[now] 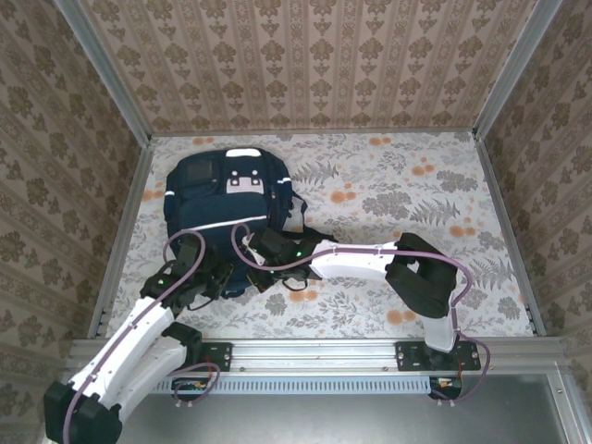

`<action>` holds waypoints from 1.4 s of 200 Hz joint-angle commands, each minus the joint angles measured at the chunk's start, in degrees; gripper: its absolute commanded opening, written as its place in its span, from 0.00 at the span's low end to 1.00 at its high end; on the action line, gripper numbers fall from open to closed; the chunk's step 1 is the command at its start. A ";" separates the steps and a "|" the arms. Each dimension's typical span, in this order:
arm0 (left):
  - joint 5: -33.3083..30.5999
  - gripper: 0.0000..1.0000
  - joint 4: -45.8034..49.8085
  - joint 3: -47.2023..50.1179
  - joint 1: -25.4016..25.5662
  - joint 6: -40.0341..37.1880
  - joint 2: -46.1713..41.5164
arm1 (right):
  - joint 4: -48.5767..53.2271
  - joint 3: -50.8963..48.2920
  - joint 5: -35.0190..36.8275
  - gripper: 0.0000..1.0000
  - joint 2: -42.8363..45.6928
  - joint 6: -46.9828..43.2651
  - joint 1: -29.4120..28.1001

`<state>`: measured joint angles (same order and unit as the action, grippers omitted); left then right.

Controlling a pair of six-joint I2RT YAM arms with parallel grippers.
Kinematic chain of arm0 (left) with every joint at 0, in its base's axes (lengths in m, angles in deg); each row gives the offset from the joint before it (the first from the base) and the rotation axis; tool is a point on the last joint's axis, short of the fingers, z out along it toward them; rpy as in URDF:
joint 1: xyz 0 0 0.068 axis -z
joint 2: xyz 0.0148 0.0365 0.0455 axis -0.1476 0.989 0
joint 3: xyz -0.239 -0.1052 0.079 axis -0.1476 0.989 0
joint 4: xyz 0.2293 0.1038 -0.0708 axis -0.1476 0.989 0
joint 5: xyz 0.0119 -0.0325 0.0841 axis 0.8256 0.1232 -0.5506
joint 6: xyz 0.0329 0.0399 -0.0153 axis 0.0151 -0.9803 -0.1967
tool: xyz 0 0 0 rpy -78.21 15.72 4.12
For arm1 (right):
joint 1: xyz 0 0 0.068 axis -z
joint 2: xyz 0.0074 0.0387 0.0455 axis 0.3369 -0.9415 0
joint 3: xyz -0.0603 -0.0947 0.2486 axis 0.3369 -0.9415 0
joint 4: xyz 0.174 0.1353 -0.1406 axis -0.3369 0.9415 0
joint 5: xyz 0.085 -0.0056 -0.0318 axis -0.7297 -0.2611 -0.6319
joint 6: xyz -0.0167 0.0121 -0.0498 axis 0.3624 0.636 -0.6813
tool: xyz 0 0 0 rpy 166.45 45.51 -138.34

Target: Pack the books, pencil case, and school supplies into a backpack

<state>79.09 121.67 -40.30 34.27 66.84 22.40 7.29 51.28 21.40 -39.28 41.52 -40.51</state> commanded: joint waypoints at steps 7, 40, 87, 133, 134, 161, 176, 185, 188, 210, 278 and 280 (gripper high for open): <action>-6.98 0.00 10.98 -1.29 -2.47 -0.84 -6.42 | 2.63 -4.32 4.90 0.00 5.44 -0.09 4.43; -5.45 0.00 14.28 -1.39 -5.61 -2.46 -11.91 | 2.74 -6.58 7.22 0.00 6.88 -1.71 10.07; -5.28 0.00 18.59 -6.32 -7.70 -7.76 -11.73 | 1.44 -3.16 9.21 0.00 1.92 -5.90 17.55; -1.78 0.00 18.03 -7.56 -9.06 -10.73 -11.76 | 0.44 6.27 9.00 0.00 -6.60 -7.47 23.76; -1.72 0.00 18.05 -7.62 -9.07 -10.76 -11.73 | 0.53 6.61 9.00 0.00 -6.88 -7.42 23.88; -1.15 0.00 19.32 -8.70 -9.85 -12.13 -12.10 | 2.11 14.50 7.55 0.00 -13.62 -5.83 26.94; -0.62 0.00 19.78 -9.33 -10.75 -13.25 -12.36 | 2.76 17.74 6.38 0.00 -16.08 -4.81 28.30; 0.49 0.00 19.77 -9.41 -11.50 -14.00 -12.15 | 2.88 19.33 5.45 0.00 -17.24 -4.04 29.02; 0.82 0.00 19.73 -9.42 -11.70 -14.16 -12.16 | 3.08 19.75 5.13 0.00 -17.57 -3.74 29.27; 3.53 0.00 18.57 -8.84 -13.07 -15.22 -11.69 | 3.08 19.96 4.20 0.00 -16.75 -2.23 30.30; 9.56 0.00 17.36 -10.61 -22.81 -22.16 -7.14 | -0.78 1.99 3.71 0.00 0.57 -4.99 30.16; 9.71 0.00 17.36 -10.76 -23.06 -22.36 -6.92 | -0.96 1.40 3.70 0.00 1.03 -5.02 30.22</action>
<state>89.23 135.03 -46.95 15.01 50.25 14.37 7.47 58.27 14.88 -47.21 35.51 -16.23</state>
